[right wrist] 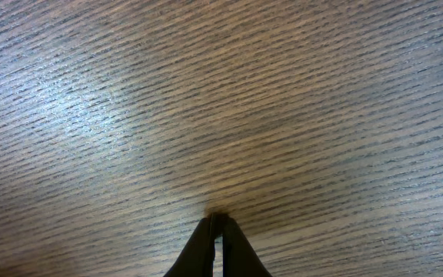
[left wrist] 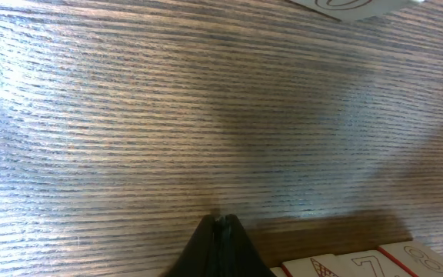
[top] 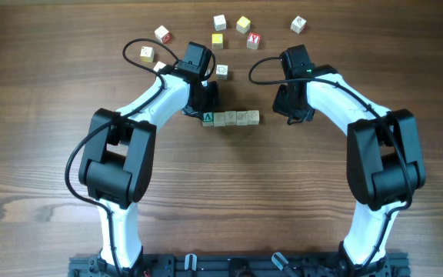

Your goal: Form a horizontal line

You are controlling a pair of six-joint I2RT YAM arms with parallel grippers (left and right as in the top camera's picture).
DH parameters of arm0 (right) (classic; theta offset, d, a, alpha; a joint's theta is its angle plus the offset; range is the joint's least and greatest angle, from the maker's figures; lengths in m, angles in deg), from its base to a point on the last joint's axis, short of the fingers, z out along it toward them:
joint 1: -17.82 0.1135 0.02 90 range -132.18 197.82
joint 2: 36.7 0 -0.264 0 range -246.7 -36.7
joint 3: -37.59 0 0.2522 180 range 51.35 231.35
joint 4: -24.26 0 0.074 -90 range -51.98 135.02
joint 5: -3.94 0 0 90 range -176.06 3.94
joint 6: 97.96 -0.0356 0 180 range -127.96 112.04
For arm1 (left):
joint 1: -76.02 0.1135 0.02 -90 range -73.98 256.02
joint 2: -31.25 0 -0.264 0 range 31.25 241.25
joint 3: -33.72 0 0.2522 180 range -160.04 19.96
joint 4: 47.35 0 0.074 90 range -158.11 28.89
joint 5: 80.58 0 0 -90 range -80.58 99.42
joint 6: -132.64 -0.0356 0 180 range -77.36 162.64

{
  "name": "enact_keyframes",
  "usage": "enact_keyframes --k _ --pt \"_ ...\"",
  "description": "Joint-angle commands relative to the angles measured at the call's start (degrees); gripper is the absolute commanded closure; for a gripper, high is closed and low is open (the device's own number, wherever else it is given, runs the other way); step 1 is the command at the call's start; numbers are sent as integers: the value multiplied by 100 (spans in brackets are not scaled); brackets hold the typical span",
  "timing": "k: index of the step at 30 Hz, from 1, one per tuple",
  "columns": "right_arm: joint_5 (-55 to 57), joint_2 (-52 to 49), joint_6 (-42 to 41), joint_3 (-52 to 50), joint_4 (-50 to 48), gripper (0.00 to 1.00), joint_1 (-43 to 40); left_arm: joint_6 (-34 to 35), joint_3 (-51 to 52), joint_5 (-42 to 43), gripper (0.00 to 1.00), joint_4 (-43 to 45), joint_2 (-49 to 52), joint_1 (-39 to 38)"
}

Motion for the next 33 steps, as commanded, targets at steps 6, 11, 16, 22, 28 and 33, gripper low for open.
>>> enact_keyframes --k 6,11,16,22,28,33 --pt "341 -444 -87 -302 142 92 -66 39 -26 -55 96 90 74 -4" --pt "341 -444 -85 -302 136 92 -66 168 -26 -50 96 92 74 -9" --pt "341 -444 -87 -302 133 92 -66 166 -26 -55 96 61 74 -98" --pt "341 -444 -83 -302 133 92 -66 166 -26 -57 96 46 74 -166" --pt "341 -444 -85 -302 133 92 -66 164 -26 -122 96 28 74 -164" --pt "341 -444 -85 -302 133 92 -66 164 -26 -232 96 48 74 -164"
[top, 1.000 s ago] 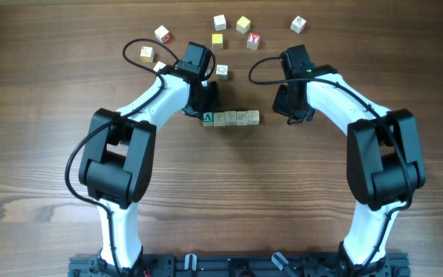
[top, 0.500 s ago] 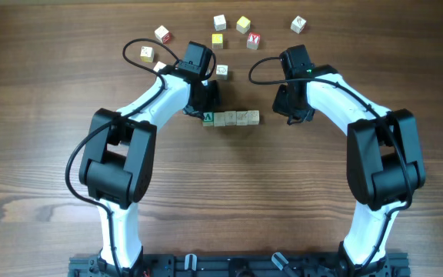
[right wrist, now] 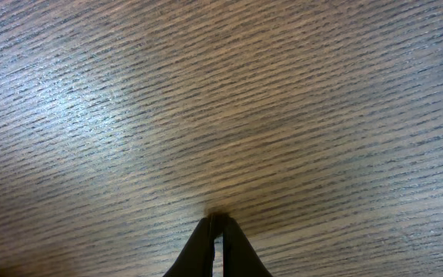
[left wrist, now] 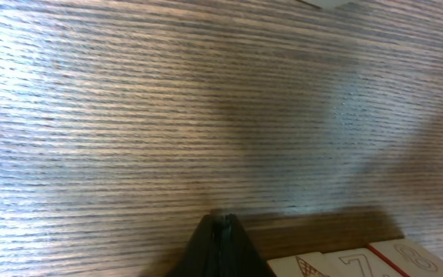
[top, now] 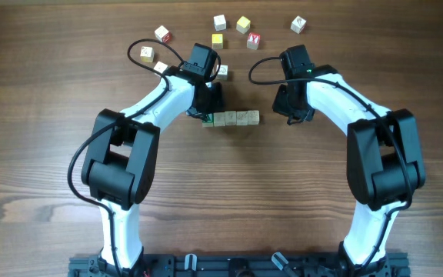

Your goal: Form a horizontal line

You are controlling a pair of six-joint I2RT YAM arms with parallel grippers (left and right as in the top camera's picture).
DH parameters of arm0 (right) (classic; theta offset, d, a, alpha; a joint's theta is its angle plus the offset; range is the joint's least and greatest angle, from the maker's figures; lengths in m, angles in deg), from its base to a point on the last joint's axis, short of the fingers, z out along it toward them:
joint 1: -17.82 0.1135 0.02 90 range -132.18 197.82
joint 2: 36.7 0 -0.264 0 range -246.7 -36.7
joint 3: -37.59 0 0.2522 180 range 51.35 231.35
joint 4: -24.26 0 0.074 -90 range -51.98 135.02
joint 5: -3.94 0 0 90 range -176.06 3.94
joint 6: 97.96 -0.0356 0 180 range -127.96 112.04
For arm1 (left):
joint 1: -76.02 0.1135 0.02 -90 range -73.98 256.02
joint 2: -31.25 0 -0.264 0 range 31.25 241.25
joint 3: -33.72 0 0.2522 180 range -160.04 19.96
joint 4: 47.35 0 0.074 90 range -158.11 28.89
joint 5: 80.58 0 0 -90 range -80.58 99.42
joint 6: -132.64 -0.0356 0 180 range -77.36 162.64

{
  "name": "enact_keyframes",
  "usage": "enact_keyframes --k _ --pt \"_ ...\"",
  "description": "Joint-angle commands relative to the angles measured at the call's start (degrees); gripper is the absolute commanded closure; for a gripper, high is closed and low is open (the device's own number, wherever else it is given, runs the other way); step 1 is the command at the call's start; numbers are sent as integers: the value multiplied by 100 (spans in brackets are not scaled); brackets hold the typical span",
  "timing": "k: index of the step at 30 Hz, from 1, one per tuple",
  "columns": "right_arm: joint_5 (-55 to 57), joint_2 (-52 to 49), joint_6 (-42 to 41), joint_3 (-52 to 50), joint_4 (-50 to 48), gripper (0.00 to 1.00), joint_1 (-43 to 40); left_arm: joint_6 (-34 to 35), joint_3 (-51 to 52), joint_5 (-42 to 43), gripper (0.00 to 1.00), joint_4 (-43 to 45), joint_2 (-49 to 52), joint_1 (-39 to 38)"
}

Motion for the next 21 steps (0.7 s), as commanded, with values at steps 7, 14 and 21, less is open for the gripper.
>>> enact_keyframes --k 7,14,21 --pt "341 -444 -85 -302 138 92 -66 59 -28 -341 96 170 74 26" --pt "260 -444 -50 -302 164 92 -66 61 -28 -660 96 236 74 372" --pt "-487 -444 483 -302 70 94 -66 208 -28 -610 96 -2 74 1078"
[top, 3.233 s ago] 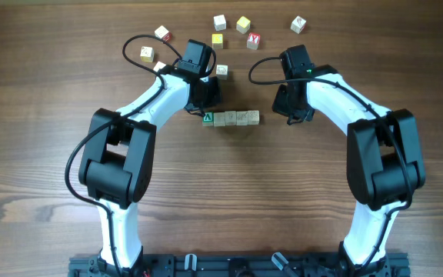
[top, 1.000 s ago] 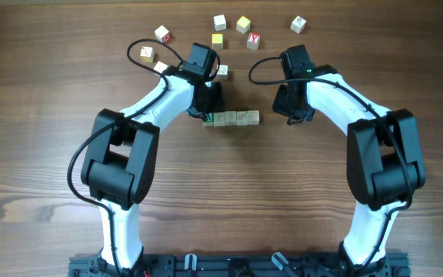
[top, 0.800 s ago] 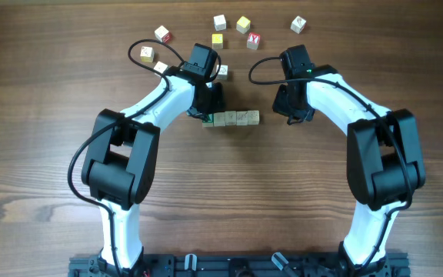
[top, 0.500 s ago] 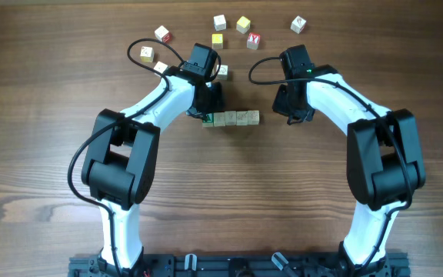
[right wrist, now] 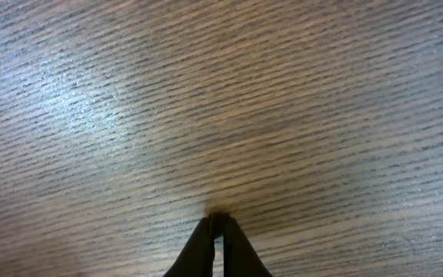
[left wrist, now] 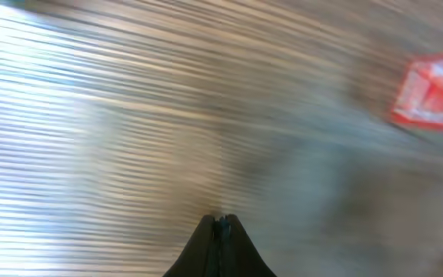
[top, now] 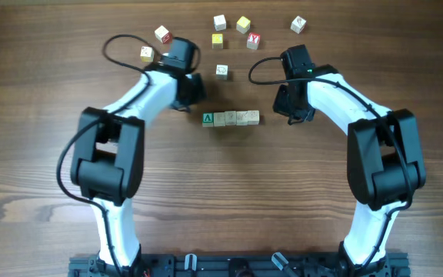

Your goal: Form a horizontal line

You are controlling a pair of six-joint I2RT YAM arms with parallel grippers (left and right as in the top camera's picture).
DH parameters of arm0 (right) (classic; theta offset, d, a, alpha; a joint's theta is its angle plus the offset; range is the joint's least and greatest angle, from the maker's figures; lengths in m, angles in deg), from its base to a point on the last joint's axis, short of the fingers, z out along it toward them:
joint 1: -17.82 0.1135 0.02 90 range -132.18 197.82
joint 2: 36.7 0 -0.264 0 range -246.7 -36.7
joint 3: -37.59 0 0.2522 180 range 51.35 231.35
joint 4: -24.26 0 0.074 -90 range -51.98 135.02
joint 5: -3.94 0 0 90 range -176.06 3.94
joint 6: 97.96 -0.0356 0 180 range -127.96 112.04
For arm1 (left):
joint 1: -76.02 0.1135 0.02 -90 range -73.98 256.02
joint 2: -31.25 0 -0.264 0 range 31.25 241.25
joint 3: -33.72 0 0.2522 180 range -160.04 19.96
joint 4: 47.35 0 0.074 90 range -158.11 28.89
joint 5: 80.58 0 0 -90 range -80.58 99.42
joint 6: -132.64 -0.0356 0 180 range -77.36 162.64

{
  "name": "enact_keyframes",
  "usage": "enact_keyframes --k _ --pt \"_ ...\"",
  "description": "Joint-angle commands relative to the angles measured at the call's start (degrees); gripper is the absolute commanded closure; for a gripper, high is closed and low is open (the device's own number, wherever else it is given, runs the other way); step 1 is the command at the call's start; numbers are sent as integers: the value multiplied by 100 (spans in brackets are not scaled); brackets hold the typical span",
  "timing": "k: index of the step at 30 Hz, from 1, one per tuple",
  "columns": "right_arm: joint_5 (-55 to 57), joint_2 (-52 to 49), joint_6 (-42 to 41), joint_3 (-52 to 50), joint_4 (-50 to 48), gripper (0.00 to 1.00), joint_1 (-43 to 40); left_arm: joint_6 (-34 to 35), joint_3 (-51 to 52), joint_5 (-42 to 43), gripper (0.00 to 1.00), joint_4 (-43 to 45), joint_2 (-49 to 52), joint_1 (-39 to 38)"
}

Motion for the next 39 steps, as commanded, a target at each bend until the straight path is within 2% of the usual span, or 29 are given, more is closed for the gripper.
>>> enact_keyframes --k 1,7,14,20,25,30,39 --pt "-337 -444 275 -302 35 94 -33 146 -28 -92 96 -214 74 415" --pt "-339 -444 304 -302 -715 94 -33 146 -28 -94 96 -610 74 680" --pt "-741 -444 315 -302 -1567 96 -33 175 -28 -94 96 -662 74 691" --pt "-2129 -444 960 -302 -2286 96 -33 173 -28 -96 96 -662 74 691" --pt "-2573 -444 1106 -302 -2391 96 -28 170 -28 -96 95 -658 74 691" --pt "-3268 -444 1670 -302 -2417 96 4 168 -28 -96 95 -658 74 691" --pt "-3425 -444 1679 -302 -2312 96 4 168 -28 -96 96 -660 74 691"
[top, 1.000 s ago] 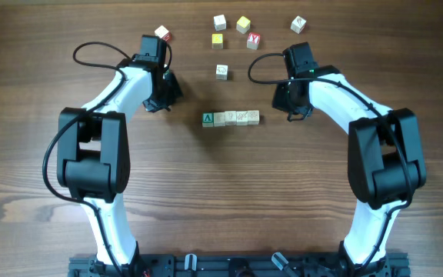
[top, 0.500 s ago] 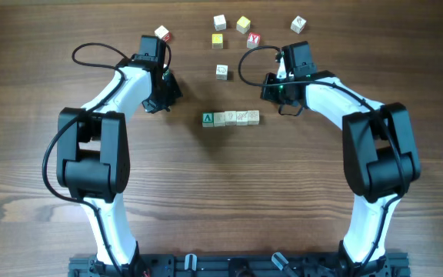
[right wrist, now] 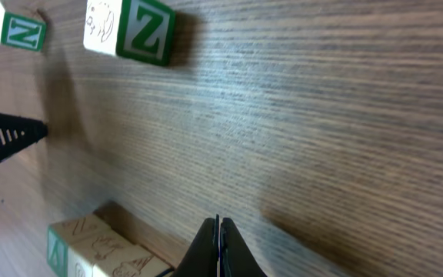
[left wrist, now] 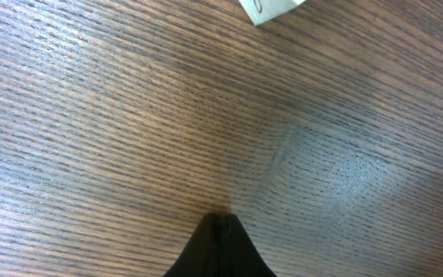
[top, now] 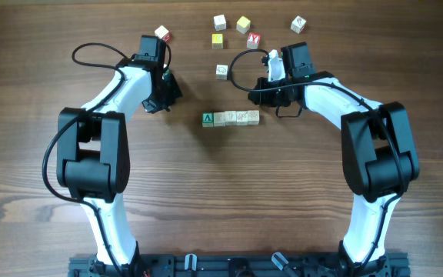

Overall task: Form a horizontal line
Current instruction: 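Move the right gripper left over the row's right end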

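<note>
Several wooden letter blocks form a row point(top: 231, 118) at mid table, a green "A" block point(top: 208, 118) at its left end. The row's end point(right wrist: 98, 248) shows at the lower left of the right wrist view. My left gripper point(top: 167, 94) is shut and empty, off to the left of the row point(left wrist: 221, 221). My right gripper point(top: 258, 90) is shut and empty too. It points left, just above and right of the row's right end point(right wrist: 218, 223).
Loose blocks lie at the back: one by the left wrist point(top: 162, 34), a white one point(top: 220, 21), two yellow ones point(top: 242, 25) point(top: 218, 40), a red one point(top: 253, 40), one far right point(top: 298, 25). A "Z" block point(top: 221, 71) point(right wrist: 129, 31) sits behind the row.
My left gripper has moved further left, away from the row. My right wrist has turned, so its gripper now points left toward the row's right end. Both stay shut.
My left gripper was shut at the left end of the row, by the "A" block, and stayed there a second later. Then it stood clear to the left, and now further left. My right gripper held shut to the right of the row, then turned toward it.
</note>
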You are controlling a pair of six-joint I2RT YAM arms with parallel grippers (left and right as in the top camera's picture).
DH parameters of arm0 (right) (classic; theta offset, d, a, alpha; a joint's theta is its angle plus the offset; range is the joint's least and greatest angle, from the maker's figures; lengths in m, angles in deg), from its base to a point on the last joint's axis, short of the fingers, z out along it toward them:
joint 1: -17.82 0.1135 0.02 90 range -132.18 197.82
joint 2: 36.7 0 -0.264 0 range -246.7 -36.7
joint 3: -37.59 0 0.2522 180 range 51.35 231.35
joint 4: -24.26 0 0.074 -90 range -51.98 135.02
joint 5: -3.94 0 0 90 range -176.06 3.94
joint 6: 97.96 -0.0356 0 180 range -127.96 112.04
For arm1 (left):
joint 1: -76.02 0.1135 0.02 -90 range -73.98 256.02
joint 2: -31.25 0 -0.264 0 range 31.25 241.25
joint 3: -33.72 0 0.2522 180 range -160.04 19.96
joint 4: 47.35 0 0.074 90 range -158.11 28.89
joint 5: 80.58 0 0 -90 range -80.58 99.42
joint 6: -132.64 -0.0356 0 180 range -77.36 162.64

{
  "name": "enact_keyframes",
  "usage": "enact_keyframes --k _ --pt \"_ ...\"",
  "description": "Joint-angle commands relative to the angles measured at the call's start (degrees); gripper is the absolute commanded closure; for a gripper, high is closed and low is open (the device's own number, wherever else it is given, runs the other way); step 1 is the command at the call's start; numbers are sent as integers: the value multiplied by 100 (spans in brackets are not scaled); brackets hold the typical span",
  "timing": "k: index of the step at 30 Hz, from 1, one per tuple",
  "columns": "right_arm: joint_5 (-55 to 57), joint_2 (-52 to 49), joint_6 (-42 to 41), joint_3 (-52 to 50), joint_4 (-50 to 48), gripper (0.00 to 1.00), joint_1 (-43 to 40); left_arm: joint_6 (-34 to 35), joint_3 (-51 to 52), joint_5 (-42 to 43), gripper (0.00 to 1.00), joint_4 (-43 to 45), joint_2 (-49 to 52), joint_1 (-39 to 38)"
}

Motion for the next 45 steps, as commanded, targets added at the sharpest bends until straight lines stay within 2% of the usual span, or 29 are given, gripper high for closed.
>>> enact_keyframes --k 1,14,20,26,33,38,45 --pt "-232 -122 146 -85 68 96 24 59 -4 -59 96 -50 76 31" --pt "-595 -114 103 -66 11 96 24 59 -4 -59 96 -48 76 31" --pt "-535 -114 -79 483 260 96 24 59 -4 -59 96 -50 76 31" --pt "48 -114 -55 1224 1305 95 151 59 -4 -59 96 -48 76 31" --pt "907 -120 -350 1237 1285 96 710 59 -4 -125 96 -46 76 31" --pt "1906 -120 -584 1237 1294 95 1073 59 -4 -603 96 -74 76 31" --pt "2312 -120 -684 1237 1176 95 1224 61 -4 -1346 96 -111 76 33"
